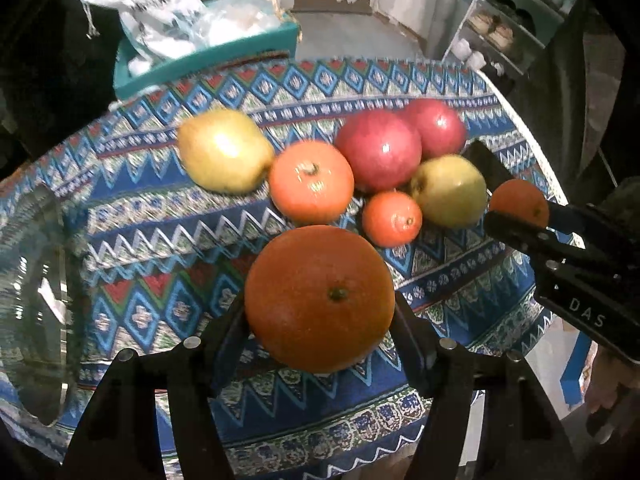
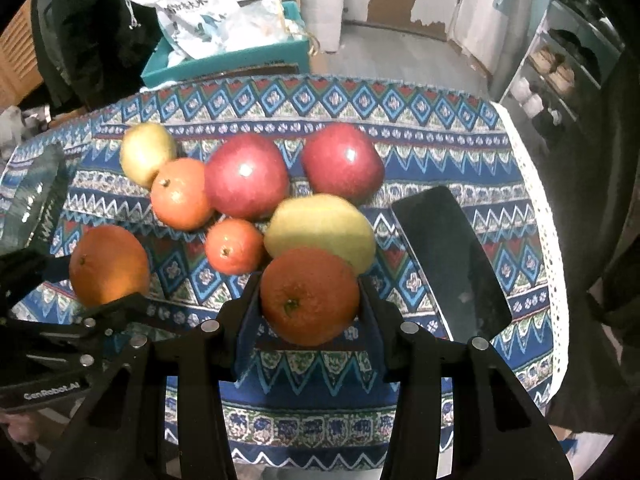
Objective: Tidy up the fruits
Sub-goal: 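Carry both held oranges toward the dark green glass bowl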
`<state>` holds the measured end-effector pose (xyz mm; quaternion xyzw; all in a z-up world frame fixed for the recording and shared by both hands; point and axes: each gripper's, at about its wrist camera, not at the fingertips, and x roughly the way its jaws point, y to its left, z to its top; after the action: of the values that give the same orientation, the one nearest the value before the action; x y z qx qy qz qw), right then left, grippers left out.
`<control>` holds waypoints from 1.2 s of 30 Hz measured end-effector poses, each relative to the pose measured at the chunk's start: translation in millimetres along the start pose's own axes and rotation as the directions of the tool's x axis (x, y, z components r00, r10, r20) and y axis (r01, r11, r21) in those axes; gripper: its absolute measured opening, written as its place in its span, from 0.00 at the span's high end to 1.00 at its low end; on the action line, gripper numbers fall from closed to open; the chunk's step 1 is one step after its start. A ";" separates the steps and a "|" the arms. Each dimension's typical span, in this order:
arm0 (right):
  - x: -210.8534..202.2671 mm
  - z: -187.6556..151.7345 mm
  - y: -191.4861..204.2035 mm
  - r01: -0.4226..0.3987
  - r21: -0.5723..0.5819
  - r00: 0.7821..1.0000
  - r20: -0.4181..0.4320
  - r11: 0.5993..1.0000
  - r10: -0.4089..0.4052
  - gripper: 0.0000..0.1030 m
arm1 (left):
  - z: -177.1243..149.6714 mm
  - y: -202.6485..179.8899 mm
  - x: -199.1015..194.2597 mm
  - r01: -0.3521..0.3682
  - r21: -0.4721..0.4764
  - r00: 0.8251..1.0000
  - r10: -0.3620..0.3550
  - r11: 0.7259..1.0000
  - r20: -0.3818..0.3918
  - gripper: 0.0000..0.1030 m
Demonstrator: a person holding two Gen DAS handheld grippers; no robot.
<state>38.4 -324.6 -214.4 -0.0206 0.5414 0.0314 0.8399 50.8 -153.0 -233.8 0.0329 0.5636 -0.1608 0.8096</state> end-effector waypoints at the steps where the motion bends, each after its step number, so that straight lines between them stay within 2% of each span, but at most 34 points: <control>1: -2.7 1.5 1.3 -0.001 -0.001 1.000 0.009 1.000 0.001 0.56 | 1.5 -0.9 -2.8 -0.004 0.002 1.000 0.004 1.000 0.011 0.34; 15: -50.9 24.6 27.4 -0.031 -0.045 0.989 0.144 0.998 0.037 0.56 | 7.5 14.4 -60.6 -0.030 -0.017 0.989 0.033 0.999 0.144 0.34; 36: -116.6 54.1 78.4 -0.096 -0.121 0.944 0.302 0.988 0.129 0.56 | 10.4 51.3 -139.0 -0.059 -0.070 0.948 0.078 0.996 0.310 0.34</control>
<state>33.6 -246.2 -85.9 -0.0285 0.4011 0.1105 0.9089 32.0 -75.9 -108.3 0.0024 0.4317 -0.1187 0.8941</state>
